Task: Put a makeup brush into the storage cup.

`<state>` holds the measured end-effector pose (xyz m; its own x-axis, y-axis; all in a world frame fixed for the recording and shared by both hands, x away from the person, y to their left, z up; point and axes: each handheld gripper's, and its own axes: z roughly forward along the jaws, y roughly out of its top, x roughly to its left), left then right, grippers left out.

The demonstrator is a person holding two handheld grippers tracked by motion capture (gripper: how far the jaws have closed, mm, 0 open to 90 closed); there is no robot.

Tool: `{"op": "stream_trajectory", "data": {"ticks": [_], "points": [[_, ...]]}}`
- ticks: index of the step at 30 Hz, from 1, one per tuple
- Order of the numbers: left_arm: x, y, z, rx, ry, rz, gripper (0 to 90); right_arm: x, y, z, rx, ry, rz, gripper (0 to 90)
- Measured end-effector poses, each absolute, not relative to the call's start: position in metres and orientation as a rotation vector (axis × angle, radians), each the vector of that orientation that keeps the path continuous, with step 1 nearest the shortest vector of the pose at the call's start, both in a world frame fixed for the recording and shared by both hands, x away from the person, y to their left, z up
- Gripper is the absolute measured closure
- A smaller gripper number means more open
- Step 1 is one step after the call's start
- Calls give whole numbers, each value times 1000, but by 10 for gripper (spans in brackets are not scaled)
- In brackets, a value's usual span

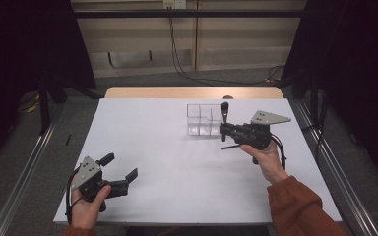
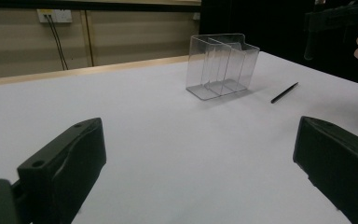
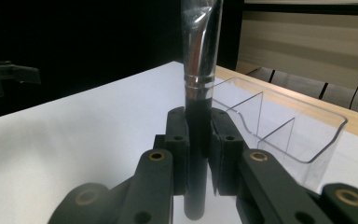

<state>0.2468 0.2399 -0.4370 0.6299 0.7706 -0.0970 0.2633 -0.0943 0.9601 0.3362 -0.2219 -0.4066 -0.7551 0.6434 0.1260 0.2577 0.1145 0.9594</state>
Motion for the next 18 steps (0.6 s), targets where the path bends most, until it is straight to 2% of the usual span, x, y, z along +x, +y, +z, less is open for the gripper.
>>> {"op": "stream_trajectory", "data": {"ticks": [18], "points": [[250, 241, -441, 1660, 868, 518, 22, 367, -225, -385, 910, 1968, 1657, 797]]}}
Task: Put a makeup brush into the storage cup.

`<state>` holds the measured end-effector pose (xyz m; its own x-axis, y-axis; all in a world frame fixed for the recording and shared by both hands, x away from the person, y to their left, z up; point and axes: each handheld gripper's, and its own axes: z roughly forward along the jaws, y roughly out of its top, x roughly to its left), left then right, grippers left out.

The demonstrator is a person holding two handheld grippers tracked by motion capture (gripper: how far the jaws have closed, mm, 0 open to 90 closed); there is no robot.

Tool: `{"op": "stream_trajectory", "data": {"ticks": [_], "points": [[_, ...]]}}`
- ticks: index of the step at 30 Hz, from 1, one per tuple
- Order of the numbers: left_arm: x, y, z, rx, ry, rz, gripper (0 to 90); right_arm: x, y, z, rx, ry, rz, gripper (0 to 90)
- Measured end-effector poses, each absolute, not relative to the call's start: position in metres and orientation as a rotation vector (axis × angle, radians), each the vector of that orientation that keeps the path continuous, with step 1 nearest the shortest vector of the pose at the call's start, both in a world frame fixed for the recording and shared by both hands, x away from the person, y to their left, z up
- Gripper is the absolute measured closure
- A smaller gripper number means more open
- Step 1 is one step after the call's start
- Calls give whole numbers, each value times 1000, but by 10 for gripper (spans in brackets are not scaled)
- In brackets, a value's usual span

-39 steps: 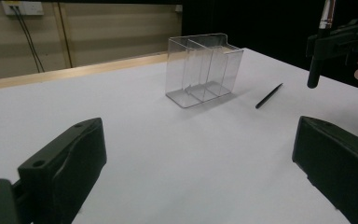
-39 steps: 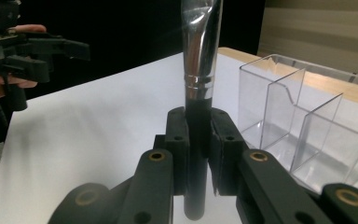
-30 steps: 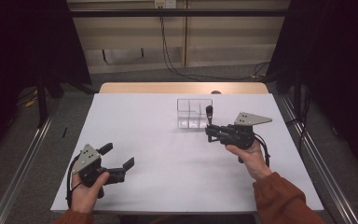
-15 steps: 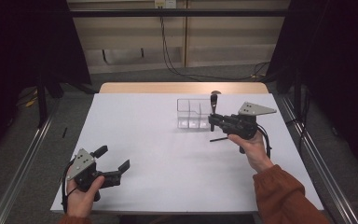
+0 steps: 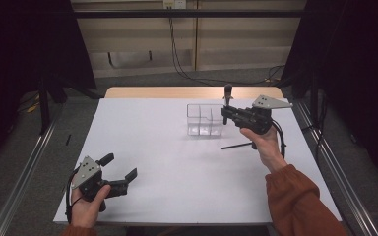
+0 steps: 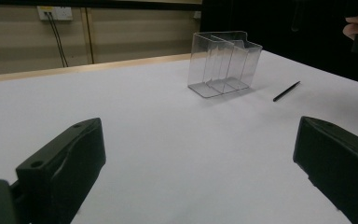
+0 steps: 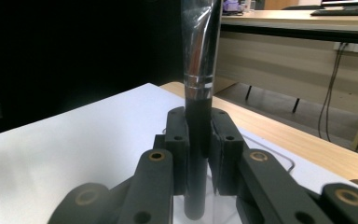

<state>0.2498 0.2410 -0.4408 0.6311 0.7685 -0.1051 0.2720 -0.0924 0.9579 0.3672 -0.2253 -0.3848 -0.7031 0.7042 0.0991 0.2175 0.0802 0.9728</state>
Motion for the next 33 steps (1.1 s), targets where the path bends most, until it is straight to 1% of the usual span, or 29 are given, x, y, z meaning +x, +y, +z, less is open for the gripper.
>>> {"op": "stream_trajectory", "data": {"ticks": [9, 18, 33], "points": [[250, 242, -441, 1664, 862, 520, 22, 393, -219, -388, 975, 1950, 1595, 797], [250, 243, -441, 1666, 867, 529, 22, 411, -214, -393, 1001, 1945, 1549, 798], [249, 243, -441, 1665, 860, 535, 23, 418, -217, -414, 1045, 1960, 1532, 797]]}}
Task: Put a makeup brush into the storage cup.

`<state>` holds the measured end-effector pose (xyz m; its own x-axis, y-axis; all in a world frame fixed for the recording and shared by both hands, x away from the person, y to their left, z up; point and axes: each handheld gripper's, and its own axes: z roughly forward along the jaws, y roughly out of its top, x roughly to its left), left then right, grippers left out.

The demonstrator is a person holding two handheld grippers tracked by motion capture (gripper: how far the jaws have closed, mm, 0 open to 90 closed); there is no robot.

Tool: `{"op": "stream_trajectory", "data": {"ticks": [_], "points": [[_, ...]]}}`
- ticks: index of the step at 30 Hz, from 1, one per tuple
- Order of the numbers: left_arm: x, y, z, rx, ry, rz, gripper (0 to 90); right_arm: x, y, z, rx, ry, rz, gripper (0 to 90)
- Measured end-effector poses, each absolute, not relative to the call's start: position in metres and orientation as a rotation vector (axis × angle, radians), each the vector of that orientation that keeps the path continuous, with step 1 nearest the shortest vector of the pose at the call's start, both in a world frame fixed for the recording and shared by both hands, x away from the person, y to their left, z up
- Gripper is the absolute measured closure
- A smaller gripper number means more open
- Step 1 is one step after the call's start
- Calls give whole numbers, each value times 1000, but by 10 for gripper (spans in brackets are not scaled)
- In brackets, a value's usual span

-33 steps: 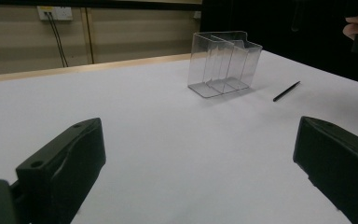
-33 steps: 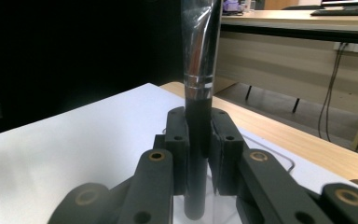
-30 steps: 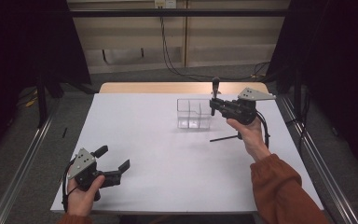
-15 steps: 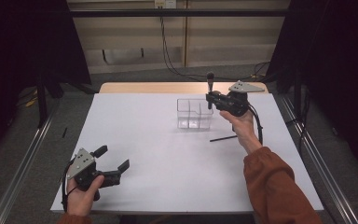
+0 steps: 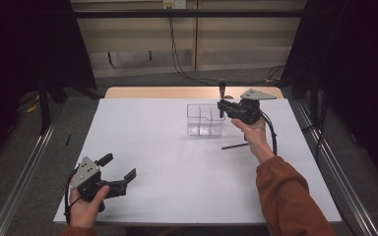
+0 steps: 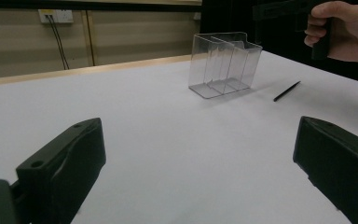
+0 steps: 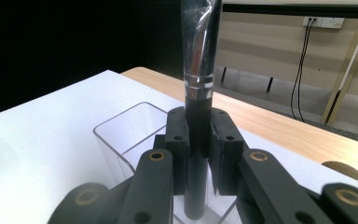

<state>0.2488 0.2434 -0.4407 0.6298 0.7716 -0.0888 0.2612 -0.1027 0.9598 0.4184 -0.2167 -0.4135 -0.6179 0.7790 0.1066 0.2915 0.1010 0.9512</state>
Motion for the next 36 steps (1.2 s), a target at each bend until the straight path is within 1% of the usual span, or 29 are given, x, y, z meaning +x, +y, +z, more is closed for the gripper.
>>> {"op": "stream_trajectory", "data": {"ticks": [23, 36], "points": [[249, 242, -442, 1679, 856, 531, 23, 422, -215, -439, 1095, 1996, 1518, 796], [250, 242, -443, 1689, 852, 536, 23, 421, -215, -447, 1102, 2028, 1487, 794]]}}
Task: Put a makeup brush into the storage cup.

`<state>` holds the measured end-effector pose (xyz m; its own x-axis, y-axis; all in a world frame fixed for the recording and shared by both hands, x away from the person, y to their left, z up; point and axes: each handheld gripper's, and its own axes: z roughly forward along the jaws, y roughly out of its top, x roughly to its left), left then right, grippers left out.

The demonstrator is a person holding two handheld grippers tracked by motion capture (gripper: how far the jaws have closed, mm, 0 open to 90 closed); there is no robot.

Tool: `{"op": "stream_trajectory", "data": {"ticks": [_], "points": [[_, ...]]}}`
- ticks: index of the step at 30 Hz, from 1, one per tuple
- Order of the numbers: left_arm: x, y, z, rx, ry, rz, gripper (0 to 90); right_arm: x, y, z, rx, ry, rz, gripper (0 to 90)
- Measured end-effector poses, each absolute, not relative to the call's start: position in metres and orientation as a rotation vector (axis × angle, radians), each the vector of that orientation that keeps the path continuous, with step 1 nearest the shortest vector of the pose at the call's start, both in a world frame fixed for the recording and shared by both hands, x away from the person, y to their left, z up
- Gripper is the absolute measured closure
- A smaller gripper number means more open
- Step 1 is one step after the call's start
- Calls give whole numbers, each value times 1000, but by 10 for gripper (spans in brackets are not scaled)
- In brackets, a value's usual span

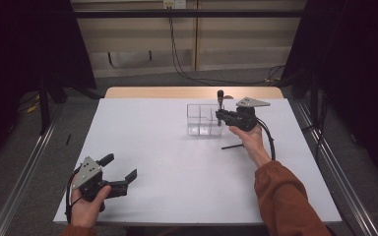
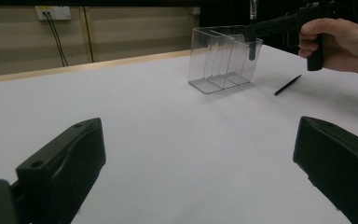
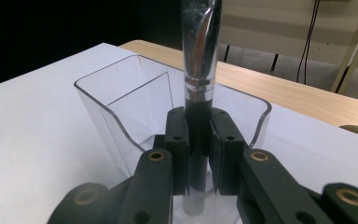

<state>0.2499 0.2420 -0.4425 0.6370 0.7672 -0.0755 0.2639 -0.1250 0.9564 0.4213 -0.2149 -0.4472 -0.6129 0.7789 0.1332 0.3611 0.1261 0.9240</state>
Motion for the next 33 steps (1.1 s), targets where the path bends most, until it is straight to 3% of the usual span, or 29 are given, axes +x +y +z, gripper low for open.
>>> {"op": "stream_trajectory", "data": {"ticks": [13, 24, 30, 33], "points": [[250, 242, -443, 1690, 852, 540, 23, 422, -216, -448, 1109, 2032, 1485, 761], [251, 242, -443, 1690, 851, 538, 23, 418, -220, -446, 1125, 1986, 1504, 552], [251, 241, -444, 1693, 850, 537, 23, 413, -222, -445, 1119, 1976, 1515, 371], [251, 241, -443, 1689, 852, 536, 23, 408, -224, -443, 1115, 1972, 1526, 326]]}}
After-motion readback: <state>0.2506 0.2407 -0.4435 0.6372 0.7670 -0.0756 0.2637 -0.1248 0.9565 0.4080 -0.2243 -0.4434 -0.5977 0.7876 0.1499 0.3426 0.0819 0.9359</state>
